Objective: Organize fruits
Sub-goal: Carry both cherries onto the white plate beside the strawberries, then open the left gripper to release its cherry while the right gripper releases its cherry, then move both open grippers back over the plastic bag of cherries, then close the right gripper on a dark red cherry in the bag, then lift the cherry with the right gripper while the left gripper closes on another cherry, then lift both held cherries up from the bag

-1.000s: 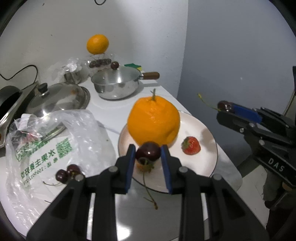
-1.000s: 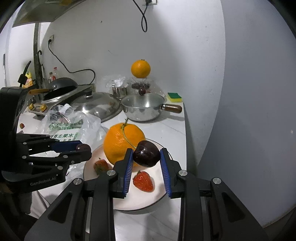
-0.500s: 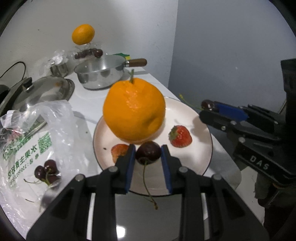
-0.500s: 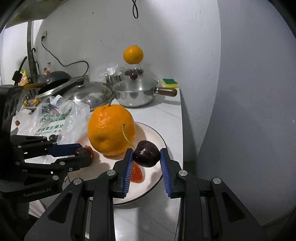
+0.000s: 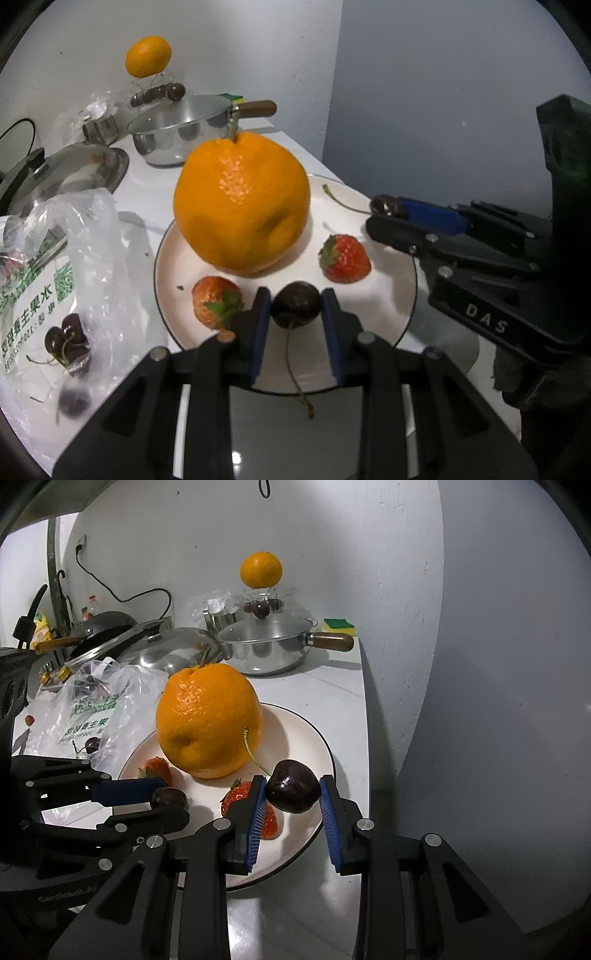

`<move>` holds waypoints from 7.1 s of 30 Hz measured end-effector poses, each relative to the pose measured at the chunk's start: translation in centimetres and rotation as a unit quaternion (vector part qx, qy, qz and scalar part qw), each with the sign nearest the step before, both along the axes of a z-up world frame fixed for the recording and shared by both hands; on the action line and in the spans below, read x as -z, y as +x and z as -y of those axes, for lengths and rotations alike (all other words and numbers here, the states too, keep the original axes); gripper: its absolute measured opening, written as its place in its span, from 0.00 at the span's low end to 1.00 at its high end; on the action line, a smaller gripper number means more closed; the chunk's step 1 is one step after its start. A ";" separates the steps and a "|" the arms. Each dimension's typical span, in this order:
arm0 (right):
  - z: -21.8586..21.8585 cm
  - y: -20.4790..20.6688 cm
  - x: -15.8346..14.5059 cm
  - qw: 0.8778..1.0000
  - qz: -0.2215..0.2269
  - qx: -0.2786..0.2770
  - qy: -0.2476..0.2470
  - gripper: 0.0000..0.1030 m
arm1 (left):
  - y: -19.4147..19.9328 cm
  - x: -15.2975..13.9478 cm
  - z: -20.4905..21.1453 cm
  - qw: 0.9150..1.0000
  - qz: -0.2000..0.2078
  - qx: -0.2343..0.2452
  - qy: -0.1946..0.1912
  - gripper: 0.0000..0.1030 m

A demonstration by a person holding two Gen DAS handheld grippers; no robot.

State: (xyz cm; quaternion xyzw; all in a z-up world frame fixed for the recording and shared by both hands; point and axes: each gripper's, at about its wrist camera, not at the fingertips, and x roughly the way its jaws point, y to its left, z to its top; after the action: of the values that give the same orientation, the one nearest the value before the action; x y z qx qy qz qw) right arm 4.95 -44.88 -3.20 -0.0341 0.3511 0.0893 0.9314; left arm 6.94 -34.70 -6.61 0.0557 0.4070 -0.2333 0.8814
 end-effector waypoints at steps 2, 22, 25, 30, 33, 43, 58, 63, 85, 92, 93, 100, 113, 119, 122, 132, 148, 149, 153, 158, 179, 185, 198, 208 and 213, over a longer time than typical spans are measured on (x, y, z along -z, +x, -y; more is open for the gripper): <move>-0.2 0.1 0.1 1.000 -0.003 -0.001 -0.001 0.30 | 0.1 0.1 0.0 1.000 -0.002 0.001 0.000 0.29; -1.1 -0.1 -0.2 1.000 -0.007 0.015 -0.015 0.39 | -1.1 -1.5 -1.9 1.000 0.011 -0.006 -0.022 0.52; -1.1 -0.5 -0.7 1.000 -0.001 0.023 -0.017 0.39 | -1.5 -2.2 -2.5 0.999 0.017 -0.008 -0.026 0.52; -1.5 -1.3 -2.3 0.999 0.016 0.030 -0.024 0.39 | -2.2 -3.2 -3.9 0.999 0.030 -0.016 -0.036 0.52; -2.0 -1.8 -3.3 0.999 0.027 0.030 -0.028 0.39 | -2.7 -3.9 -5.3 0.998 0.039 -0.026 -0.038 0.52; -5.5 -3.0 -5.7 0.998 0.047 0.016 -0.038 0.39 | -3.4 -5.6 -9.5 0.995 0.063 -0.054 -0.048 0.52; -12.7 -2.9 -7.1 0.997 0.062 -0.039 -0.040 0.39 | -4.0 -6.2 -16.3 0.990 0.082 -0.095 -0.058 0.52; -15.1 -2.1 -6.7 0.996 0.057 -0.053 -0.039 0.39 | -3.7 -5.8 -18.8 0.989 0.081 -0.110 -0.057 0.52; -24.4 2.3 -2.3 0.990 -0.001 -0.131 -0.055 0.39 | -1.9 -2.7 -27.2 0.980 0.058 -0.175 -0.071 0.52; -24.9 3.3 -0.1 0.989 -0.032 -0.133 -0.058 0.39 | -1.3 -1.8 -27.9 0.980 0.049 -0.181 -0.073 0.52; -24.9 3.4 0.2 0.989 -0.036 -0.134 -0.058 0.39 | -1.1 -1.7 -27.9 0.980 0.048 -0.180 -0.073 0.52; -25.1 4.4 1.8 0.987 -0.057 -0.138 -0.062 0.38 | -0.7 -1.2 -27.5 0.980 0.040 -0.178 -0.073 0.52; -24.4 5.7 3.4 0.985 -0.085 -0.144 -0.047 0.35 | 0.2 -0.6 -26.8 0.981 0.028 -0.178 -0.066 0.52; -24.2 6.4 3.3 0.983 -0.097 -0.153 -0.030 0.32 | 0.5 -0.4 -26.6 0.982 0.024 -0.177 -0.066 0.52; -24.0 6.7 3.3 0.982 -0.105 -0.156 -0.020 0.31 | 0.8 -0.2 -26.4 0.982 0.019 -0.176 -0.064 0.52; -23.4 6.6 3.5 0.979 -0.113 -0.169 0.004 0.26 | 1.0 0.1 -25.6 0.984 0.013 -0.171 -0.056 0.52; -21.8 6.7 2.9 0.986 -0.085 -0.142 -0.024 0.26 | 2.6 0.9 -22.6 0.989 -0.004 -0.142 -0.027 0.52; -21.7 6.8 2.9 0.986 -0.086 -0.143 -0.022 0.26 | 2.8 1.0 -22.5 0.990 -0.005 -0.141 -0.025 0.52; -21.7 6.8 3.0 0.985 -0.087 -0.145 -0.019 0.26 | 3.2 1.5 -22.0 0.990 -0.014 -0.137 -0.024 0.52; -21.3 7.0 2.8 0.985 -0.088 -0.145 -0.012 0.26 | 3.4 1.4 -21.7 0.990 -0.016 -0.136 -0.023 0.52; -20.7 7.1 2.7 0.987 -0.088 -0.135 0.001 0.25 | 3.8 2.0 -21.6 0.991 -0.027 -0.119 -0.054 0.49; -20.8 7.2 2.7 0.986 -0.092 -0.137 0.001 0.25 | 4.4 2.5 -22.1 0.990 -0.042 -0.119 -0.066 0.42; -21.0 7.5 3.3 0.986 -0.103 -0.130 0.004 0.26 | 4.5 2.6 -22.1 0.989 -0.049 -0.113 -0.078 0.38; -20.8 8.0 3.5 0.985 -0.120 -0.125 0.017 0.29 | 4.7 2.7 -22.3 0.988 -0.057 -0.114 -0.083 0.39; -20.9 8.1 3.6 0.985 -0.122 -0.123 0.017 0.32 | 4.6 2.7 -22.2 0.989 -0.055 -0.109 -0.084 0.38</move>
State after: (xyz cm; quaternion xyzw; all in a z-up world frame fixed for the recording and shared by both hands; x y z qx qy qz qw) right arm 13.03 -23.94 -6.80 -0.0499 0.4539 0.2126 0.8639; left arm 11.52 -12.46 -9.31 -0.0759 0.4379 -0.1723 0.8791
